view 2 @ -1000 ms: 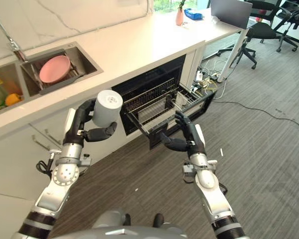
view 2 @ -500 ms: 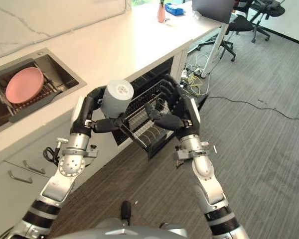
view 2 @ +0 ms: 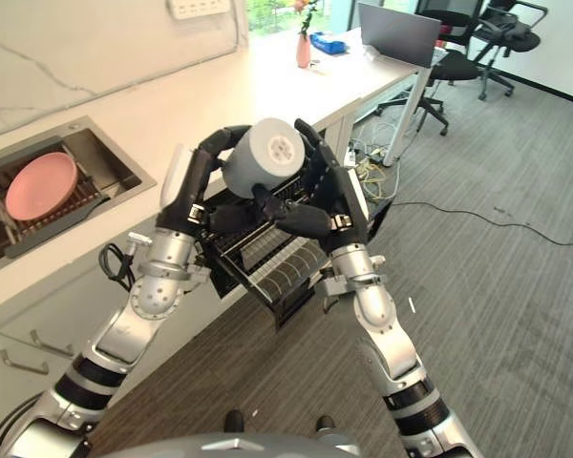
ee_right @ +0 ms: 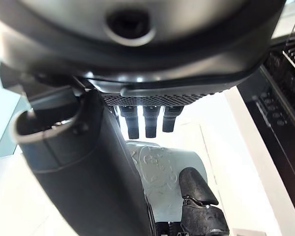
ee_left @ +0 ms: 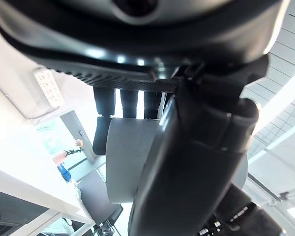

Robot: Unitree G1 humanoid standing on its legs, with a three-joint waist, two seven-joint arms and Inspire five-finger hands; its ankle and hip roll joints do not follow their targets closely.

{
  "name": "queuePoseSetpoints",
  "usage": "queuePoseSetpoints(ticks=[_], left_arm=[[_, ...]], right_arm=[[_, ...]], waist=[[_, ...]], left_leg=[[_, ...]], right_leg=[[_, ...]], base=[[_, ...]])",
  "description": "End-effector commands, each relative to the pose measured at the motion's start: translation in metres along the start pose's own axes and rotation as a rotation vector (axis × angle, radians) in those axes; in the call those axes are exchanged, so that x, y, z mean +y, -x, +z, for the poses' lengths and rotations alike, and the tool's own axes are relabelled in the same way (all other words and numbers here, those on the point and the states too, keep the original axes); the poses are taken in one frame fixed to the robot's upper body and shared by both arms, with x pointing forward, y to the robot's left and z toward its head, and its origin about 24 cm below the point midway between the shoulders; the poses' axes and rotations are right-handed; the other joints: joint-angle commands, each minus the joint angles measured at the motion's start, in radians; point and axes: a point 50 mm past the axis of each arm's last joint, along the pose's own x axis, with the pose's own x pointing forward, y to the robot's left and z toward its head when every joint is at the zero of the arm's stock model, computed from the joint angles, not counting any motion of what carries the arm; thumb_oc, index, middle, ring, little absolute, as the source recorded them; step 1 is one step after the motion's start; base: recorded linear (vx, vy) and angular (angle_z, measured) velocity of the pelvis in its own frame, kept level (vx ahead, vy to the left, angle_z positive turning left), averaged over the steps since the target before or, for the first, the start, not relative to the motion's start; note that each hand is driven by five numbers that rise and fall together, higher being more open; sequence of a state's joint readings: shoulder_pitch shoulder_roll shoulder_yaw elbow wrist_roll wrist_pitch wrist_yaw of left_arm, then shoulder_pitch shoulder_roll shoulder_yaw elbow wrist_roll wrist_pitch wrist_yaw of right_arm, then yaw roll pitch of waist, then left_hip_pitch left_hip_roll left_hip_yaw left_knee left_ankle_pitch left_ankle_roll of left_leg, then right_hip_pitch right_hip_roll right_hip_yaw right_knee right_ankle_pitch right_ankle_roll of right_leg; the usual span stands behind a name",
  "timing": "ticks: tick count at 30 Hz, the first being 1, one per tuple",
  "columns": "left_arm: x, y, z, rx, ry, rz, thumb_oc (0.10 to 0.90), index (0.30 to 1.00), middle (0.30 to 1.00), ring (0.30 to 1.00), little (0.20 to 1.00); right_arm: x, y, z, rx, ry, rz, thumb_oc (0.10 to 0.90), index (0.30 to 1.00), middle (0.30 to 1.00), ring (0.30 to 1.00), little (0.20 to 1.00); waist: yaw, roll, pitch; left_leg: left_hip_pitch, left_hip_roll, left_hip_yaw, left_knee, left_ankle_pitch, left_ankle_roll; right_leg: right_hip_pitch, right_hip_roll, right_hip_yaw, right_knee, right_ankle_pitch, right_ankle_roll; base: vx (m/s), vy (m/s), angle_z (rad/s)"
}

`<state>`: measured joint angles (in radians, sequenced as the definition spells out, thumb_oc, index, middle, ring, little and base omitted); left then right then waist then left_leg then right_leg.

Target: Place the dishes in the dishwasher.

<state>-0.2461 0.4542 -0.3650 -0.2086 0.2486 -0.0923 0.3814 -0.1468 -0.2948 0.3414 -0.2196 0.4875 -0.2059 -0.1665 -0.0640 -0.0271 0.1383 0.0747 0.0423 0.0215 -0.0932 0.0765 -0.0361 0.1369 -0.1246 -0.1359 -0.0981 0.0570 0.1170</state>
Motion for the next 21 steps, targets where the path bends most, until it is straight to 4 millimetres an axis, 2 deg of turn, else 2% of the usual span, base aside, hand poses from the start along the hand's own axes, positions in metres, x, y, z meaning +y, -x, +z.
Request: queuePoseSetpoints(ticks=[1,8,13,14,16,21], left_arm=[[0.005,-0.024,0.047,-0.309,-0.008,0.032,0.4,0.3,0.3,0.3,0.3],[0.002,-0.017,0.048,-0.33,-0.058,-0.008,0.4,0.3,0.3,0.3,0.3],[-0.004,-0.016,0.06,-0.437,-0.105,-0.102,0.4,0.3,0.3,0.3,0.3],[-0.007,-0.016,0.061,-0.441,-0.099,-0.116,0.4,0.3,0.3,0.3,0.3],[-0.01,-0.015,0.062,-0.444,-0.092,-0.13,0.4,0.3,0.3,0.3,0.3],[-0.023,-0.009,0.06,-0.421,-0.034,-0.181,0.4,0.3,0.3,0.3,0.3]], right_arm=[[0.019,-0.022,0.036,-0.228,0.029,0.077,0.8,0.9,0.9,0.9,0.9],[0.017,-0.025,0.043,-0.253,0.081,0.089,0.8,0.9,0.9,0.9,0.9],[0.03,-0.031,0.051,-0.288,0.055,0.154,0.8,0.9,0.9,0.9,0.9],[0.031,-0.032,0.052,-0.295,0.055,0.159,0.599,0.599,0.599,0.599,0.599],[0.034,-0.033,0.053,-0.304,0.055,0.162,0.4,0.3,0.3,0.3,0.3],[0.041,-0.034,0.058,-0.356,0.044,0.126,0.4,0.3,0.3,0.3,0.3]], waist=[[0.031,-0.001,-0.078],[0.037,-0.008,-0.079],[0.042,-0.01,-0.078],[0.042,-0.01,-0.078],[0.042,-0.01,-0.078],[0.043,-0.004,-0.078]], left_leg=[[0.069,0.007,0.044,0.006,-0.112,-0.015],[0.071,0.008,0.043,0.006,-0.112,-0.015],[0.071,0.01,0.037,0.006,-0.112,-0.017],[0.071,0.01,0.036,0.006,-0.111,-0.017],[0.07,0.01,0.034,0.006,-0.11,-0.017],[0.067,0.01,0.031,0.006,-0.107,-0.016]], right_leg=[[-0.007,-0.024,-0.032,0.016,-0.035,0.038],[-0.005,-0.021,-0.031,0.014,-0.037,0.038],[-0.002,-0.019,-0.038,0.014,-0.042,0.038],[-0.002,-0.019,-0.04,0.015,-0.043,0.038],[-0.002,-0.018,-0.041,0.015,-0.043,0.037],[0.0,-0.019,-0.047,0.015,-0.044,0.036]], base=[[0.0,-0.001,-0.07],[0.0,0.0,0.0],[0.0,-0.001,0.01],[0.0,-0.002,0.04],[0.0,-0.001,0.05],[0.0,0.001,0.01]])
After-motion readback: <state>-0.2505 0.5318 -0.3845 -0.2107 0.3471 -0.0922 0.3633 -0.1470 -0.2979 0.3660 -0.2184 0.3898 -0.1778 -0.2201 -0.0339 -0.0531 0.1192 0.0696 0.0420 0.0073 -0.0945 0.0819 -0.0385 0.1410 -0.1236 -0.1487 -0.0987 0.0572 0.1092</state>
